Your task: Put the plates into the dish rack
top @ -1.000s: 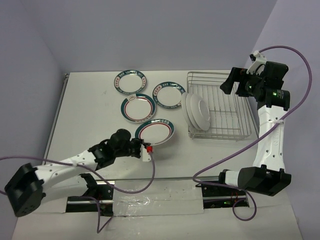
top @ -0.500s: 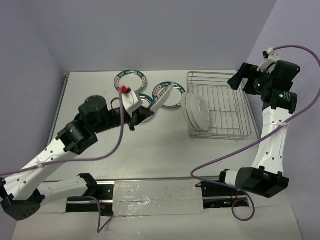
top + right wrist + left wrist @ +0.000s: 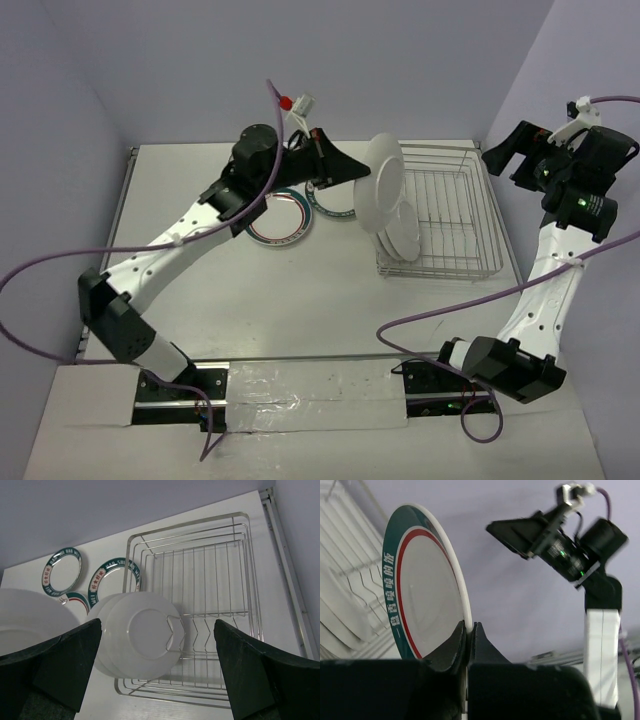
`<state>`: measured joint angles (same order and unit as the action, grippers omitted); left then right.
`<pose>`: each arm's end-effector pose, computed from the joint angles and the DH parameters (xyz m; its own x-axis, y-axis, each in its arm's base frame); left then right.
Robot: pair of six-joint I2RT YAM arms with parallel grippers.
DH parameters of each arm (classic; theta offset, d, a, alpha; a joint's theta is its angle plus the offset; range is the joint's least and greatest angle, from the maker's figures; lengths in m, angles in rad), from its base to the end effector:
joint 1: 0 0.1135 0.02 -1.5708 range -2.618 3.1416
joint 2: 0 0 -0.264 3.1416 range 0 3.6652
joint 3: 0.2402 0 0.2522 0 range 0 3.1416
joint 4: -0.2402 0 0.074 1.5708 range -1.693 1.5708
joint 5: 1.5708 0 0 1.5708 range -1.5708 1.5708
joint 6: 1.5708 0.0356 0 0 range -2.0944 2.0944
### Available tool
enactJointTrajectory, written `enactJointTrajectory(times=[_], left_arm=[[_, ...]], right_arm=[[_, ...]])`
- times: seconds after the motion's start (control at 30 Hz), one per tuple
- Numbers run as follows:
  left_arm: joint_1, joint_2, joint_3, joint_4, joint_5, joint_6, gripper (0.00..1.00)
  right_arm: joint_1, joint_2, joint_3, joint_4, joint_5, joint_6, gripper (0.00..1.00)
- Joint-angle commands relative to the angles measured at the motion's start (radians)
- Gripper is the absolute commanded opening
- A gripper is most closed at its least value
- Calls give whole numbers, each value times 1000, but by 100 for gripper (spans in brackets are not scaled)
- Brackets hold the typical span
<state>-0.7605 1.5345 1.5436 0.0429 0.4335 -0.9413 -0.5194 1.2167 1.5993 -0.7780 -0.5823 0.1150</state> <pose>0.2512 -0.2597 0.4451 -0.7291 -0.3188 -0.6056 0.5776 0.1879 -0.7944 0.2085 -0.0967 0.4683 -0.3351 0.3020 -0.8924 0.0125 0.9486 0.3163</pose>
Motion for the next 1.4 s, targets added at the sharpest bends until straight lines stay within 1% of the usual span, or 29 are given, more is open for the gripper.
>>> enactJointTrajectory(times=[0.0,0.07,0.13,0.17,0.2,0.27,0.3,0.47,0.57,0.8,0.97,1.0,1.2,1.37], left_arm=[[-28,47,122,119,-65,-290,0],[-62,111,206,28,-129,-319,0],[-85,154,263,-29,-159,-364,0],[-103,189,310,-40,-171,-366,0],[-109,206,334,-104,-215,-379,0],[-123,260,403,-161,-252,-378,0],[-125,272,412,-184,-271,-370,0],[-132,305,346,-167,-337,-346,0],[-132,326,316,-115,-342,-346,0],[-129,417,328,-64,-277,-364,0],[-131,457,322,-49,-276,-373,0],[-129,463,323,-13,-266,-378,0],[-131,524,339,29,-260,-395,0],[-135,526,357,23,-263,-370,0]], right_arm=[[-8,-32,31,48,33,17,100],[-13,-31,33,48,33,18,100],[-17,-31,33,52,29,20,100],[-18,-29,33,51,29,18,100],[-18,-29,33,51,30,18,100],[-19,-32,30,52,35,15,100],[-19,-32,28,54,35,14,100],[-21,-48,4,69,33,0,100],[-21,-48,-7,74,30,-5,100],[-21,-42,-19,71,13,-21,100],[-21,-42,-36,66,21,-41,100],[-22,-40,-39,68,19,-44,100],[-22,-39,-65,79,13,-55,100],[-22,-31,-71,78,12,-61,100]])
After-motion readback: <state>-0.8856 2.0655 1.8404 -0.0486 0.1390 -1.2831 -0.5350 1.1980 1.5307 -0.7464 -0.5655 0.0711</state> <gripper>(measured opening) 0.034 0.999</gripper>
